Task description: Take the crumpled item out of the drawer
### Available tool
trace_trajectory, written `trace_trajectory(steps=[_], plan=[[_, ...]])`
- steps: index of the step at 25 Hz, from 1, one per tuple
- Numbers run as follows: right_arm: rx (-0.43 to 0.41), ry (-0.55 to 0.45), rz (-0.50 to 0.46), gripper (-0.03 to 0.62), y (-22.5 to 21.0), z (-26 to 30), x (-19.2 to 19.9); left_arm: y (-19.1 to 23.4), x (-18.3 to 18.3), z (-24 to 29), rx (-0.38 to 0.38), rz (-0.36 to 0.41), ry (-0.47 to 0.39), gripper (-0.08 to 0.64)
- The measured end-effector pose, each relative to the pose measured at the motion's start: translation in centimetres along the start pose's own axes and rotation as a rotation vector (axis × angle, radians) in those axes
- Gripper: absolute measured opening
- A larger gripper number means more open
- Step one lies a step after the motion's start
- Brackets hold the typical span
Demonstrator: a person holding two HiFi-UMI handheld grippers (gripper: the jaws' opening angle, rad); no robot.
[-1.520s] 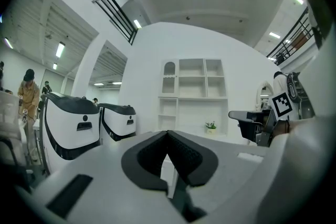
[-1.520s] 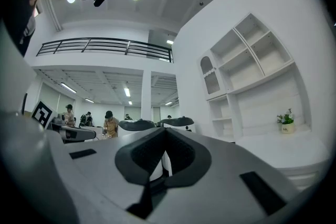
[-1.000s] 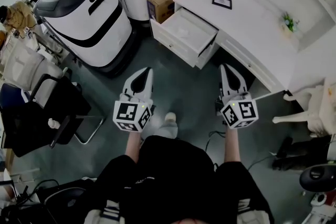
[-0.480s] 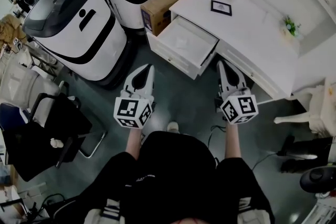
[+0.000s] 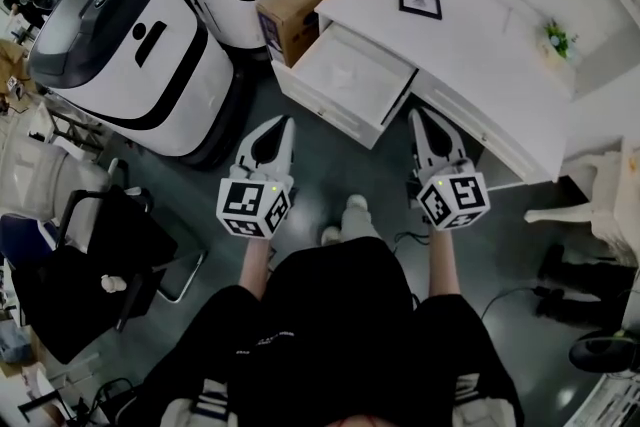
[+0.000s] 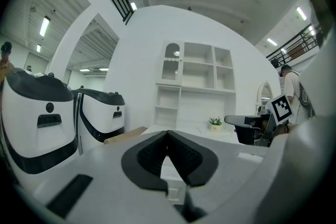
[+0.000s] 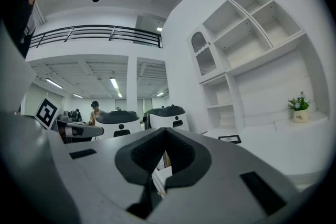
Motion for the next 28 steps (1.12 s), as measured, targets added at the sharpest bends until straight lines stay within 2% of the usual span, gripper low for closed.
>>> trace_trajectory(steps=[6,14,28], plan=[[-0.013,0.027,-0.002,-0.008,-1.4,2.8,1.1,1.7,0.6,2.8,-0.013,-0.030,0.024,-0.002],[-0.070,0.050,-0.008,-0.008,-3.9,9.4,2.2,4.1,1.2,8.8,-0.028,-0.062,0.061,-0.002],[-0.234,0.222,-0.008,-0.008,-8.0,20.8,7.1,7.9,3.4,18.4,-0.099,-0.125,0.179,-0.002]])
Point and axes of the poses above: the fingertips, and each gripper's own axes: z forward along the fingers, y to its left, x out of its underside, the point moved 8 cm from there along -z, backward along the fingers, and after that the axes turned 9 degrees about -z, right-handed, at the moved point
